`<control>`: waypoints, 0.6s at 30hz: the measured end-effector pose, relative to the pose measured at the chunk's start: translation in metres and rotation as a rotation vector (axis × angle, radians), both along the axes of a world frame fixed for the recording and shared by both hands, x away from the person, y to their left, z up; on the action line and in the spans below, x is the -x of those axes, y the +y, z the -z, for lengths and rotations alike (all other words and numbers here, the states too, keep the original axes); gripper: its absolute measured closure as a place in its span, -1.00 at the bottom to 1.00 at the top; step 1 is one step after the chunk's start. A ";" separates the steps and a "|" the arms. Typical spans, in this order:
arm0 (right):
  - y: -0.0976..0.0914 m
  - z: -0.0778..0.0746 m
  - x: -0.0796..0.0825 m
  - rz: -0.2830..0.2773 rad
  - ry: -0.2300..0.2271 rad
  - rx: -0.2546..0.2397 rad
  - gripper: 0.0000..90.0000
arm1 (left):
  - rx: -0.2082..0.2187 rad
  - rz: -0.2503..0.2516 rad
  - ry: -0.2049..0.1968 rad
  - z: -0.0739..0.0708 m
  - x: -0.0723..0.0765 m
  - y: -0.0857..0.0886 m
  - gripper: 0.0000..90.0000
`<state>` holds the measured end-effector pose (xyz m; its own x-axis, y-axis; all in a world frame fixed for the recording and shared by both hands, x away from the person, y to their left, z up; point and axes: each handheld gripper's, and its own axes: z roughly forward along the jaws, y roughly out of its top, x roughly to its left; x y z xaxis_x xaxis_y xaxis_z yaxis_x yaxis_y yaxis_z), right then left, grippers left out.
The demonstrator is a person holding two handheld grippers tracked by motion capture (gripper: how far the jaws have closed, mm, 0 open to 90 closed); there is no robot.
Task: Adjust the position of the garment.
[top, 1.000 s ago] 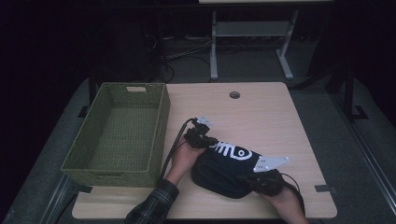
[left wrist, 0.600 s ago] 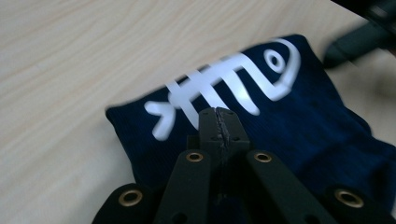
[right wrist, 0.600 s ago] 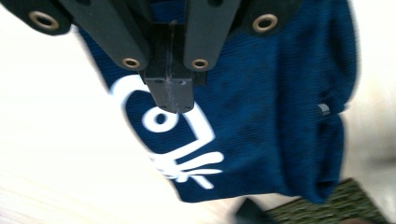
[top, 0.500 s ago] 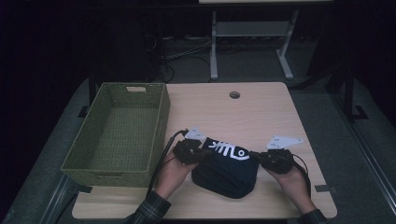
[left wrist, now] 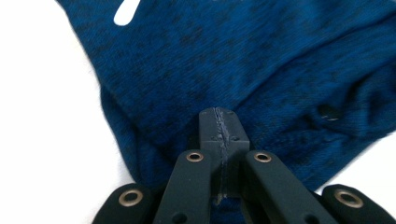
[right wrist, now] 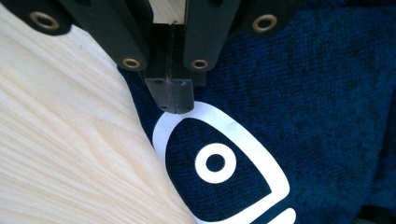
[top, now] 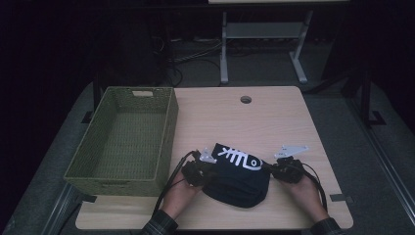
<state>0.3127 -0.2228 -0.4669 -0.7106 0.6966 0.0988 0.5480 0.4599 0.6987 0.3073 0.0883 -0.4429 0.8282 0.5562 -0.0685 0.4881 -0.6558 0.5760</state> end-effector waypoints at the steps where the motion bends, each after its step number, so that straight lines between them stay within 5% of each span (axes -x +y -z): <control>1: 0.000 0.000 0.001 -0.006 0.004 0.002 1.00 | 0.002 -0.006 0.001 0.001 -0.002 0.001 1.00; 14: 0.002 0.001 0.023 -0.039 0.011 -0.021 0.99 | 0.025 -0.051 0.005 0.003 -0.014 0.009 1.00; 18: -0.004 -0.005 0.026 -0.039 -0.018 -0.054 0.69 | 0.072 -0.061 0.027 -0.001 -0.016 0.014 0.95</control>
